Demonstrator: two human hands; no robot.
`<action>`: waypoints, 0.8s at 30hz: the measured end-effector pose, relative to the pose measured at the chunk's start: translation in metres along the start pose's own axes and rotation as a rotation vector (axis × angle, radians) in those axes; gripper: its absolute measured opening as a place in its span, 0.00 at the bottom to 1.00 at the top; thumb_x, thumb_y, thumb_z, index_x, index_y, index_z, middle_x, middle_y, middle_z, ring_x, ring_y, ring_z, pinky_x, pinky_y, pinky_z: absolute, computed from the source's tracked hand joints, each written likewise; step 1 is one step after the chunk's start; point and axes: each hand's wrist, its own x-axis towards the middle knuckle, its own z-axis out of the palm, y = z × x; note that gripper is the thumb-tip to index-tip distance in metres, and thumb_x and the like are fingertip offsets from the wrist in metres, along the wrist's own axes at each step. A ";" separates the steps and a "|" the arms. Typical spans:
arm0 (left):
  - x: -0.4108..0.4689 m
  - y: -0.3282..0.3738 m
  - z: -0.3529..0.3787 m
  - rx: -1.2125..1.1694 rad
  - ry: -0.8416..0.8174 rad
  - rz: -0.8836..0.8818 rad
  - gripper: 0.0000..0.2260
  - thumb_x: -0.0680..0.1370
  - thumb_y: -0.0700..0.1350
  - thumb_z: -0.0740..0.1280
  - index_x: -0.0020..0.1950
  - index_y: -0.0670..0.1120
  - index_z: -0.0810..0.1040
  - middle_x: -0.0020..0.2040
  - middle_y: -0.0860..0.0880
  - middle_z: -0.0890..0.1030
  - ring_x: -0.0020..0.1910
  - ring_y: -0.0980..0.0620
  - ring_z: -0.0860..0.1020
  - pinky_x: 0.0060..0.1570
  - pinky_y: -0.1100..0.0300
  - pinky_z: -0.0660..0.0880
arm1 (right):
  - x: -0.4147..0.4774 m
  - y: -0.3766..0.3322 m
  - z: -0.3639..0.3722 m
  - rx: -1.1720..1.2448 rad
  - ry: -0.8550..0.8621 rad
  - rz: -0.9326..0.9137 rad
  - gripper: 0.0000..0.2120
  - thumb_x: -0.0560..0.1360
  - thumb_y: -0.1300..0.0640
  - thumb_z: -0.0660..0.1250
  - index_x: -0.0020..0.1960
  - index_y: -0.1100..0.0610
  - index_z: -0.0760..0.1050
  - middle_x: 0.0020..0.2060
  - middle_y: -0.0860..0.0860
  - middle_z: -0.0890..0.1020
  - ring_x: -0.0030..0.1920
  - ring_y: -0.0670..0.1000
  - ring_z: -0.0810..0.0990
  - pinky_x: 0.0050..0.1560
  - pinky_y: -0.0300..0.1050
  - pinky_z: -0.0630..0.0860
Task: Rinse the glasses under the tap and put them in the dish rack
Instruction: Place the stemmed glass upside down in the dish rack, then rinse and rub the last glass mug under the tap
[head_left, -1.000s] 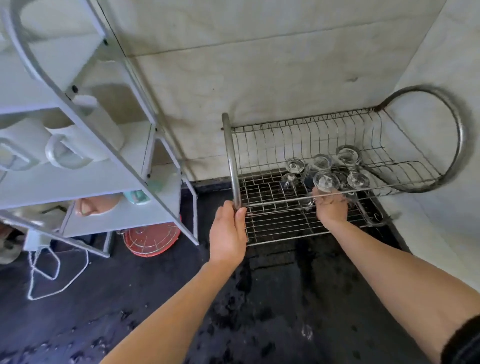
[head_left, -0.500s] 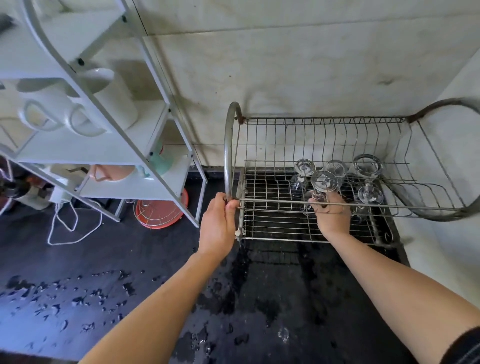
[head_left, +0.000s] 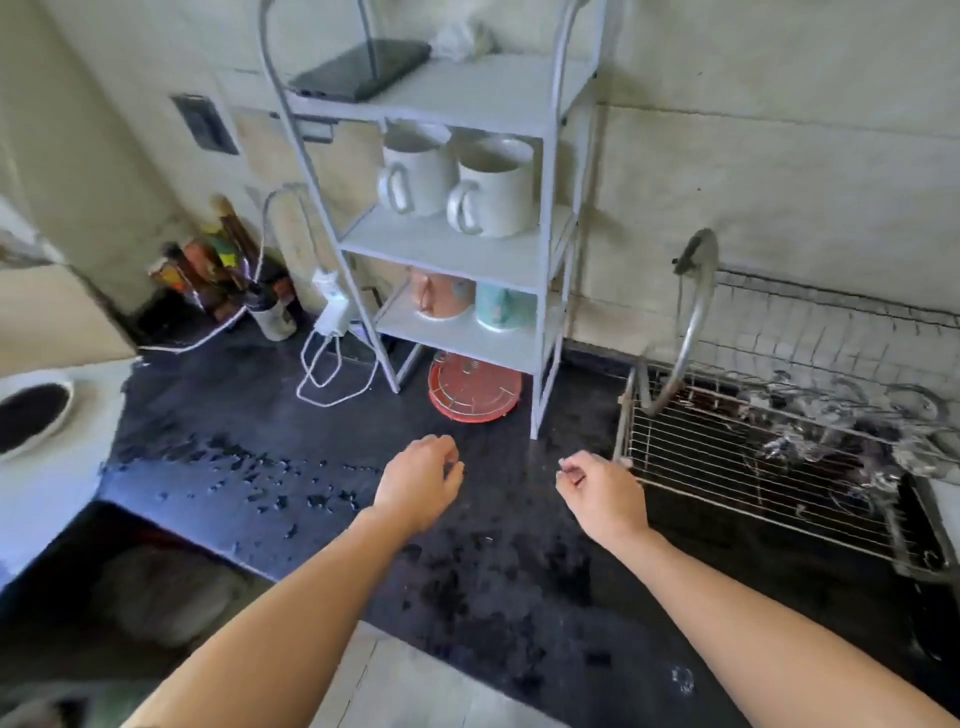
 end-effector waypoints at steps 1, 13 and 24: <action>-0.007 -0.024 -0.013 0.002 0.023 -0.032 0.07 0.78 0.47 0.62 0.50 0.45 0.76 0.48 0.49 0.78 0.48 0.46 0.76 0.45 0.54 0.73 | 0.001 -0.024 0.013 0.000 -0.019 -0.030 0.06 0.75 0.50 0.68 0.47 0.51 0.80 0.41 0.47 0.84 0.44 0.53 0.83 0.43 0.48 0.78; -0.104 -0.289 -0.162 -0.037 0.244 -0.305 0.08 0.79 0.46 0.60 0.52 0.44 0.75 0.51 0.47 0.78 0.50 0.46 0.75 0.45 0.55 0.71 | 0.007 -0.325 0.170 -0.010 -0.253 -0.313 0.11 0.77 0.50 0.64 0.57 0.51 0.77 0.49 0.45 0.80 0.49 0.51 0.79 0.49 0.46 0.74; -0.187 -0.467 -0.243 -0.107 0.473 -0.692 0.09 0.80 0.46 0.60 0.56 0.45 0.77 0.56 0.47 0.79 0.53 0.47 0.76 0.50 0.57 0.72 | 0.025 -0.558 0.304 -0.098 -0.440 -0.679 0.11 0.78 0.49 0.63 0.58 0.49 0.77 0.52 0.46 0.80 0.50 0.51 0.78 0.46 0.44 0.73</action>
